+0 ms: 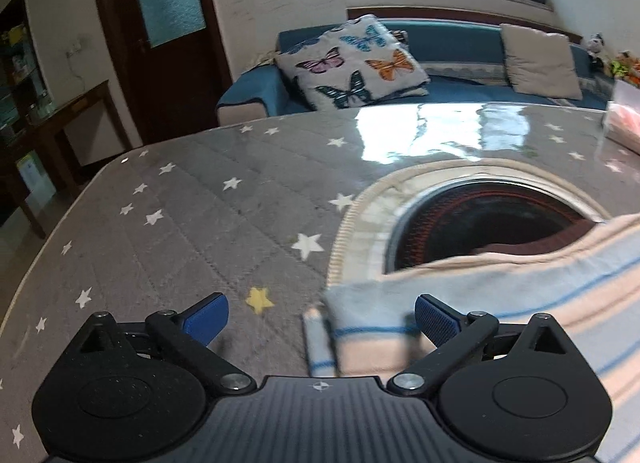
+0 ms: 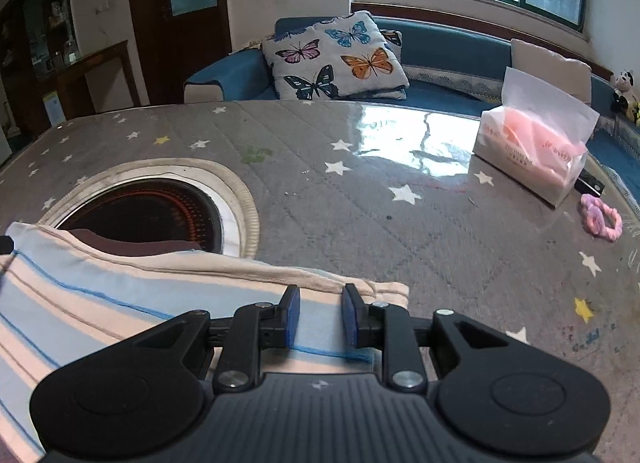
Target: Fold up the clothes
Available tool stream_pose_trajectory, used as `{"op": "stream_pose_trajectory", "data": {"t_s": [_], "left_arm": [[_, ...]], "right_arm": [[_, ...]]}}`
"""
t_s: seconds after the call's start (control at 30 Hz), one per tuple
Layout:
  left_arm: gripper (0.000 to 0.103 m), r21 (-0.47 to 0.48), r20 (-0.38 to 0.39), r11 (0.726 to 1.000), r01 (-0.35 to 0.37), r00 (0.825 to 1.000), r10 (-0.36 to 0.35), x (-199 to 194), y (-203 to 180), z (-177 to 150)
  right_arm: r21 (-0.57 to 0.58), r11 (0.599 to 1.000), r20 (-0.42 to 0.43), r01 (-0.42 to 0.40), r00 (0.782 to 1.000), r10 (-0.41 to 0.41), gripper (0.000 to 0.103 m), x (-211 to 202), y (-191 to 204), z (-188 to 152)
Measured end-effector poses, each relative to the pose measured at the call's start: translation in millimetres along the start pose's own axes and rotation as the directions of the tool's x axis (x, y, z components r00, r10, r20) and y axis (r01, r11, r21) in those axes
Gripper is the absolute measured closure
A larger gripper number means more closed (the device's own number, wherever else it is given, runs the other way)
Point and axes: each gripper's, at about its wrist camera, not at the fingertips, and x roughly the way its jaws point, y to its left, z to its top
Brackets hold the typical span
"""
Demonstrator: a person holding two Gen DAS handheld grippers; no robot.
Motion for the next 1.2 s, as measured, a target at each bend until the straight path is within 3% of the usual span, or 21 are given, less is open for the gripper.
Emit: {"op": "stream_pose_trajectory", "data": {"t_s": [0.17, 0.4, 0.63, 0.83, 1.2], "left_arm": [[0.0, -0.044, -0.037, 0.998, -0.046, 0.998, 0.045, 20, 14, -2], [0.0, -0.062, -0.021, 0.998, -0.031, 0.999, 0.03, 13, 24, -5], [0.0, -0.057, 0.001, 0.998, 0.01, 1.0, -0.01, -8, 29, -11], [0.0, -0.004, -0.015, 1.0, -0.004, 1.0, 0.004, -13, 27, -28], [0.001, -0.074, -0.016, 0.997, -0.028, 1.0, 0.027, -23, 53, -32]], "right_arm": [[-0.01, 1.0, 0.0, 0.005, 1.0, -0.005, 0.08, -1, 1, 0], [-0.039, 0.999, 0.016, 0.015, 1.0, -0.014, 0.074, -11, 16, 3], [-0.128, 0.988, 0.036, -0.089, 0.995, 0.094, 0.067, -32, 62, 1], [-0.231, 0.954, 0.005, -0.192, 0.98, 0.198, 0.066, -34, 119, -7], [-0.304, 0.903, -0.029, -0.302, 0.951, 0.308, 0.066, -16, 203, -8]]}}
